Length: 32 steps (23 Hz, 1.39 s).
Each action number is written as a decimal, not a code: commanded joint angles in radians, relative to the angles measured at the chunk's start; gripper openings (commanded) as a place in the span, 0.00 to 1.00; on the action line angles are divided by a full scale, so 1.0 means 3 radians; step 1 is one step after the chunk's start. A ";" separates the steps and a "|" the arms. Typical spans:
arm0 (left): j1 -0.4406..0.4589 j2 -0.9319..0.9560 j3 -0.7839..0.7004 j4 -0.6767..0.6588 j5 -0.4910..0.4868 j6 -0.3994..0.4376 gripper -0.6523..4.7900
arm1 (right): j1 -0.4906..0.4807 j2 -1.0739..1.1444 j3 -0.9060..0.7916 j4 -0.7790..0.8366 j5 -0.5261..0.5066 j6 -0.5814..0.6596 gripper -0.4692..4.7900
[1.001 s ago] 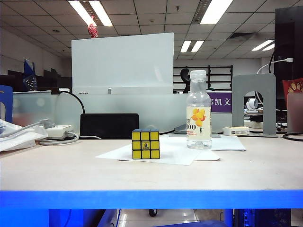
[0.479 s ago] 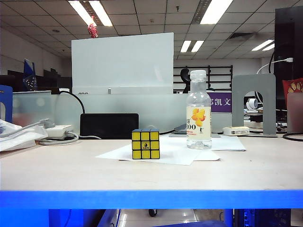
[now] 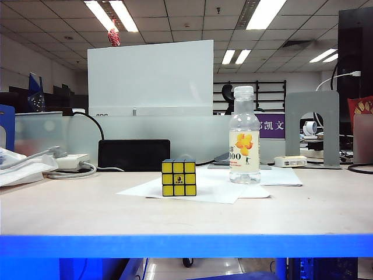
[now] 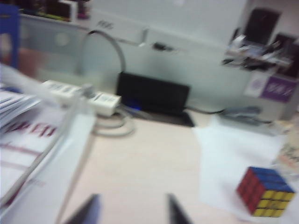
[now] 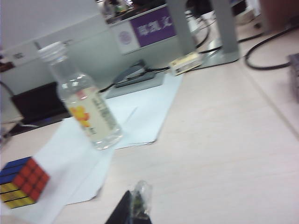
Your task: Rotate the Rubik's Cube so that the bottom side is facing up.
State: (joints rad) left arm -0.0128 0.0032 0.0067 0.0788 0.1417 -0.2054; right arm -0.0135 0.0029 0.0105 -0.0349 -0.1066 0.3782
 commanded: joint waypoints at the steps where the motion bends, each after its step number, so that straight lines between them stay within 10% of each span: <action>1: -0.0009 0.0005 0.0060 0.0140 0.0150 -0.0137 0.42 | 0.0005 -0.0005 0.0013 0.0188 -0.0155 0.0108 0.08; 22: -0.0675 0.3886 0.2160 0.0731 0.1408 -0.0504 0.56 | 0.0005 0.0973 0.0936 0.0230 -0.0566 0.0586 0.14; 32: -0.1209 0.4664 0.2497 0.1091 0.1122 -0.1001 0.56 | 0.0029 0.1409 0.1170 0.0313 -0.0624 0.0298 0.20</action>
State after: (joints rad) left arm -0.3611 1.3956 0.7494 0.3939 0.4816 -0.4911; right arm -0.0051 0.4191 0.3569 0.0521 -0.2893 0.4732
